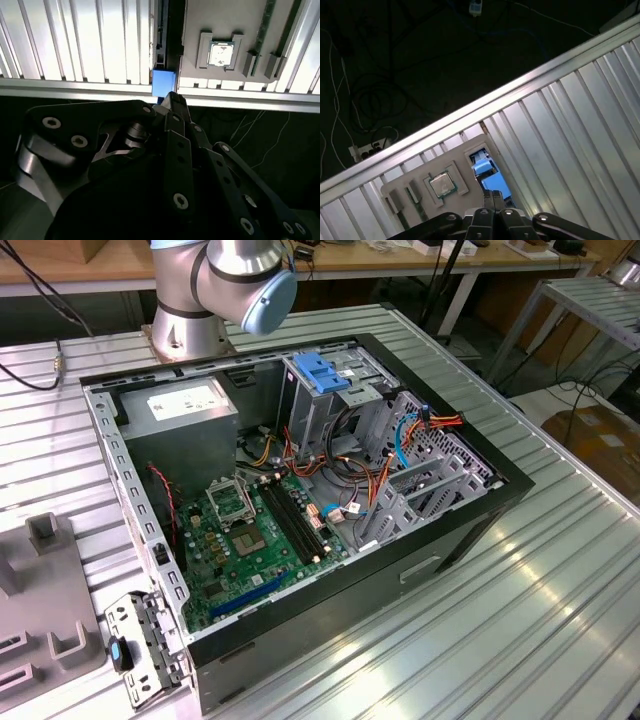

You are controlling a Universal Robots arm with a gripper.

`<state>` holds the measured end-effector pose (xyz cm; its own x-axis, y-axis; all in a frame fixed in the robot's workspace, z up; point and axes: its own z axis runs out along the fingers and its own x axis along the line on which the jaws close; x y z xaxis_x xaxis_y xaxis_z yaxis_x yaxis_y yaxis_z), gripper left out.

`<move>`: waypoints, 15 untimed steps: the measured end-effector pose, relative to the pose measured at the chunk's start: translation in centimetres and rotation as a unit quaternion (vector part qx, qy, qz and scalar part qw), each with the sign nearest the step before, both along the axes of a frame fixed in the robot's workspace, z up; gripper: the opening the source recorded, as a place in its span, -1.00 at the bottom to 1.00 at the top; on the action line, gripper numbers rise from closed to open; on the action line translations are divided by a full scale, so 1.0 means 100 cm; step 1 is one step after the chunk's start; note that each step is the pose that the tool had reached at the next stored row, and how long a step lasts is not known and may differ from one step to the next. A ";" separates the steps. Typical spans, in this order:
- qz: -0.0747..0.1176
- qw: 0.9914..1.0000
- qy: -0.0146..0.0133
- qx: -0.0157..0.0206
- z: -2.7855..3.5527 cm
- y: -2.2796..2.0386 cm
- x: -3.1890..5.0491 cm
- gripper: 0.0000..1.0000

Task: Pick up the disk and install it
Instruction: 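Pick up the disk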

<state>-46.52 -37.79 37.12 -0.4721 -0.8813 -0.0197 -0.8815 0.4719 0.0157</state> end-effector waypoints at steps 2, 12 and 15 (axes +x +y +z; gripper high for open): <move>0.033 0.999 -0.001 0.000 -0.0028 0.0001 0.0003 -0.54; 0.127 0.992 -0.003 0.000 -0.0114 0.0002 0.0003 -0.04; 0.156 0.988 -0.003 0.000 -0.0143 0.0002 0.0002 -0.04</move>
<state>-46.50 -37.77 35.69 -0.1770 -0.9840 -0.0214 -0.9842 0.1769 0.0093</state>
